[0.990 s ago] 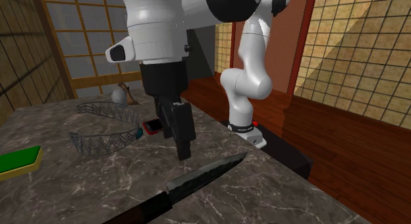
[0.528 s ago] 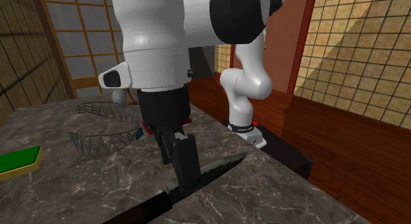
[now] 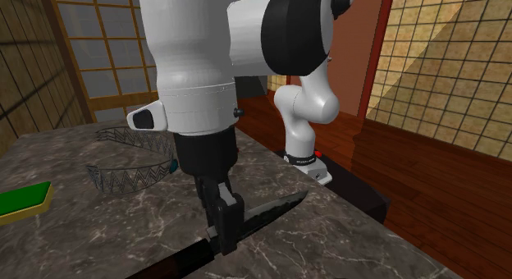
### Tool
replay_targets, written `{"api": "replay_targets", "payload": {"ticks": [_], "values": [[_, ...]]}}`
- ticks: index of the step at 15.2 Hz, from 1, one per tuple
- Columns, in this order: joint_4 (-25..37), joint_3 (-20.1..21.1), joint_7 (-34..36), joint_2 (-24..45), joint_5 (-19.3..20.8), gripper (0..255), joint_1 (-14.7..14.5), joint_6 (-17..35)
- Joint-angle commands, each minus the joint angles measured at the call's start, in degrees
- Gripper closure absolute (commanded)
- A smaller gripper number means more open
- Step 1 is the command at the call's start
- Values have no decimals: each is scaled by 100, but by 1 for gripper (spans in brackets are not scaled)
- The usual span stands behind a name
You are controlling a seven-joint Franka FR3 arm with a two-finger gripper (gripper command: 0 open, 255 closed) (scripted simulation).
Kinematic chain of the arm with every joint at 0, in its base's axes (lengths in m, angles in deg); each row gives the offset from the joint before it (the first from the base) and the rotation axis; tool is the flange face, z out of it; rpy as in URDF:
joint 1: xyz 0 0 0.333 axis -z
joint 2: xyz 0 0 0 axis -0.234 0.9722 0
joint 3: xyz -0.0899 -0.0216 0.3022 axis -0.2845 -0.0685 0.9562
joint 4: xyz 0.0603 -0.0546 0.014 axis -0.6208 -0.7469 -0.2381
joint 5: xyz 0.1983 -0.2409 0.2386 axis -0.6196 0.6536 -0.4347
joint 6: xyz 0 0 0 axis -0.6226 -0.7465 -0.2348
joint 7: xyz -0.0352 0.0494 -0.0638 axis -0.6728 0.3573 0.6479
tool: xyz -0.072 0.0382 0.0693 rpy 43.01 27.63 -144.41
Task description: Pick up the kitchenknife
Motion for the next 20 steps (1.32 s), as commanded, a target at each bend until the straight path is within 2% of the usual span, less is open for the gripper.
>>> {"api": "replay_targets", "payload": {"ticks": [1, 7, 20], "values": [[-3, 0, 0, 4, 1, 255, 0, 7], [-1, 0, 1, -1, 0, 255, 0, 1], [725, -61, 47, -286, -37, 255, 30, -994]]}}
